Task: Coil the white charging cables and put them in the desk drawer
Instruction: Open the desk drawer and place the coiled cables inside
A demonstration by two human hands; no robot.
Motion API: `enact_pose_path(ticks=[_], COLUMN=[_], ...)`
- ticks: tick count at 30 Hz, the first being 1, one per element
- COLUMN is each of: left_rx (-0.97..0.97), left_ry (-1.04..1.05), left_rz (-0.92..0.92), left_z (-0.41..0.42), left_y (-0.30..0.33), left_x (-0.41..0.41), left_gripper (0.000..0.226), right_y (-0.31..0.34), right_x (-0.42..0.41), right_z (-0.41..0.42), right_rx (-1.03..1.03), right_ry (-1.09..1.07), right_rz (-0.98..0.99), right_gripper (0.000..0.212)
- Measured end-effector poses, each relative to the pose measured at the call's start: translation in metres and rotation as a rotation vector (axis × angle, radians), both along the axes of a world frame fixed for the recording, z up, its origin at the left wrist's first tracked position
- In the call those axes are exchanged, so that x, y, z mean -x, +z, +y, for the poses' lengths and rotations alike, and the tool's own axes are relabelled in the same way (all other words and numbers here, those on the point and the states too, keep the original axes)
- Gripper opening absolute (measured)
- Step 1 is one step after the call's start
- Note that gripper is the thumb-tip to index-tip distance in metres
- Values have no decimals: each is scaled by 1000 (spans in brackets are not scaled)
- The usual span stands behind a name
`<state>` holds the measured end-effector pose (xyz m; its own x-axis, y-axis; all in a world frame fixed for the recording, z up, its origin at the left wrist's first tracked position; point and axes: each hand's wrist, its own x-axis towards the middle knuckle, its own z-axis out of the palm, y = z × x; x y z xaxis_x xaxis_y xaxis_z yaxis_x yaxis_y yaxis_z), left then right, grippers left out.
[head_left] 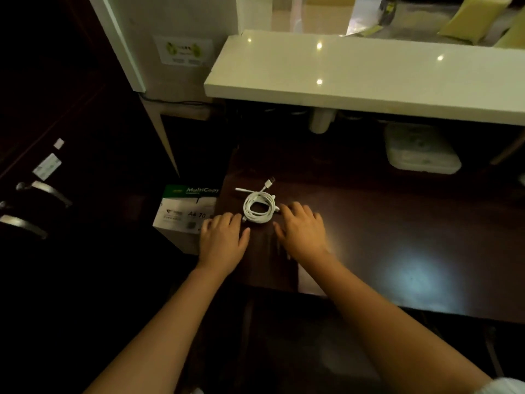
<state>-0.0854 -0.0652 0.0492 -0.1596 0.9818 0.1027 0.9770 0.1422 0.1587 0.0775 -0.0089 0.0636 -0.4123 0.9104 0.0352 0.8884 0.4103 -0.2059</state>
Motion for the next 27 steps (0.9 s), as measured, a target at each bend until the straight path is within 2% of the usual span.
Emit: enact_pose_path(ticks=[4, 9, 14, 16, 21, 24, 27], left_rx=[84, 229, 261, 271, 298, 343, 363], left_ry=[4, 39, 66, 93, 111, 146, 183], left_rz=[-9, -56, -248, -393, -585, -731, -825], left_z=[50, 92, 106, 107, 106, 105, 101], left_y=[-8, -33, -41, -41, -38, -39, -40], left_x=[19, 27, 26, 27, 29, 31, 33], left_gripper=[39, 36, 30, 34, 40, 28, 17], right_y=[-11, -34, -50, -49, -46, -49, -51], right_x=[26, 40, 42, 40, 39, 39, 39], right_z=[51, 88, 101, 103, 102, 99, 94], right_rx=[98, 287, 499, 520, 585, 626, 681], right_ry=[-92, -221, -311, -361, -434, -487, -536], right_rz=[-14, 71, 275, 330, 476, 556, 649], right_gripper=[40, 32, 28, 26, 22, 12, 20])
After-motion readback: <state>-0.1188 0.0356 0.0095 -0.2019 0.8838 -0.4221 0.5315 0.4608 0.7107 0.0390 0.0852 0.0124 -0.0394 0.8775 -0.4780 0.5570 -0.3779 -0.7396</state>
